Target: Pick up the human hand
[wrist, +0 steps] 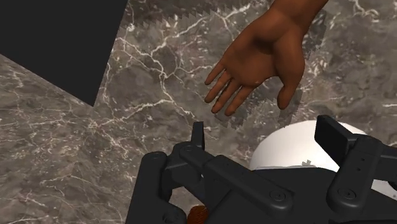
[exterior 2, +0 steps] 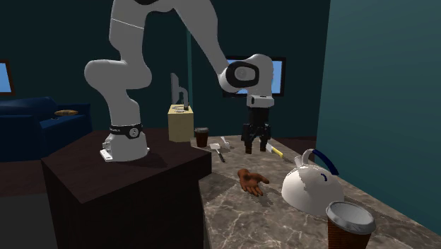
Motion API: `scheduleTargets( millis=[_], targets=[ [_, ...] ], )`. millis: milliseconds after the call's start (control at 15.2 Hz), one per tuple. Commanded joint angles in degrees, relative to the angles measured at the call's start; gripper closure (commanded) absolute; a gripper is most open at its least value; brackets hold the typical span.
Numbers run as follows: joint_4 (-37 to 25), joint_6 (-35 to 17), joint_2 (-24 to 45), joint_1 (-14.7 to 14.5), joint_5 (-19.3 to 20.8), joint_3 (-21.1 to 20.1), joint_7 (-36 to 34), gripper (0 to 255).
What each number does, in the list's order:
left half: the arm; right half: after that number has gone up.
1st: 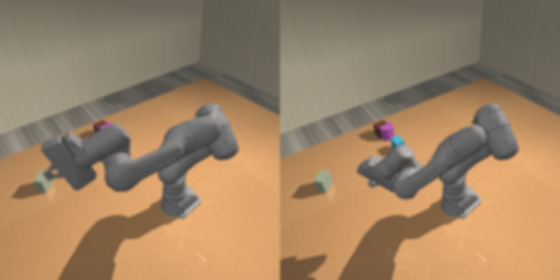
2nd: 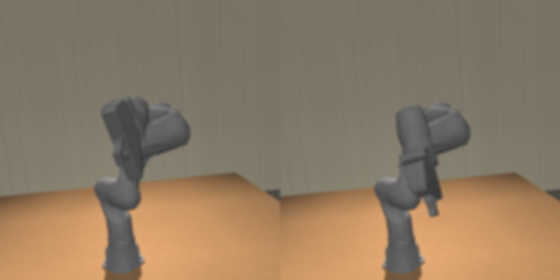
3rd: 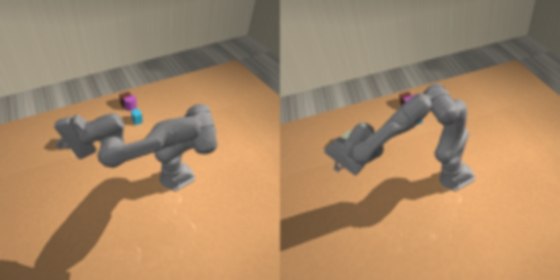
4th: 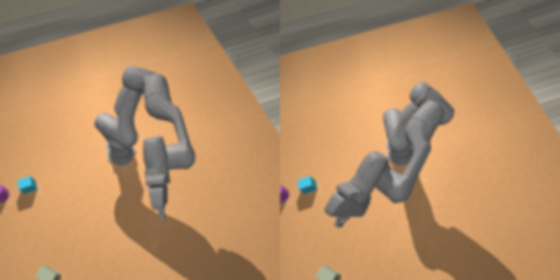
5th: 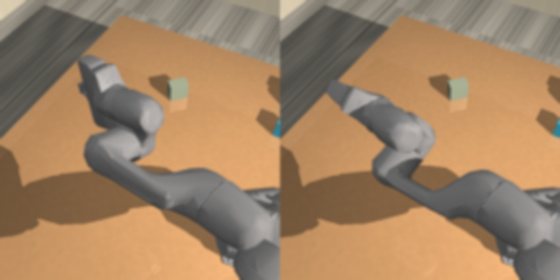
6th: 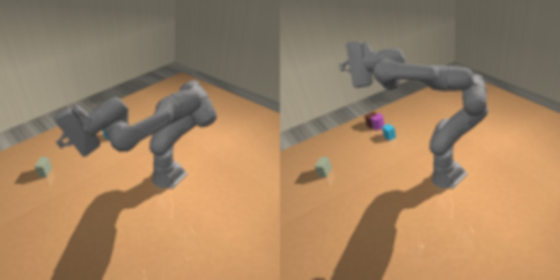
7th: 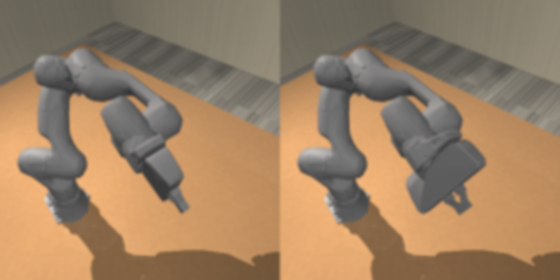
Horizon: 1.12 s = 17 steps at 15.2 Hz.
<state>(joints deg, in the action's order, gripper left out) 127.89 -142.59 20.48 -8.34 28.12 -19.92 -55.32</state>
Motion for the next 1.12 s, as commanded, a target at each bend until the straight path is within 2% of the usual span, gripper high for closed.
scheduleTargets(
  millis=[0,330,990,1056],
  targets=[
    [-3.27,-0.27,4.46,-1.81,2.55,1.21,-2.38,0],
    [-12.71,-0.51,15.87,-6.56,6.81,4.26,-6.48,0],
    [-15.09,-3.54,21.36,-8.34,9.3,6.59,-8.73,0],
    [-15.03,-3.49,21.26,-8.33,9.26,6.55,-8.72,255]
  ],
)
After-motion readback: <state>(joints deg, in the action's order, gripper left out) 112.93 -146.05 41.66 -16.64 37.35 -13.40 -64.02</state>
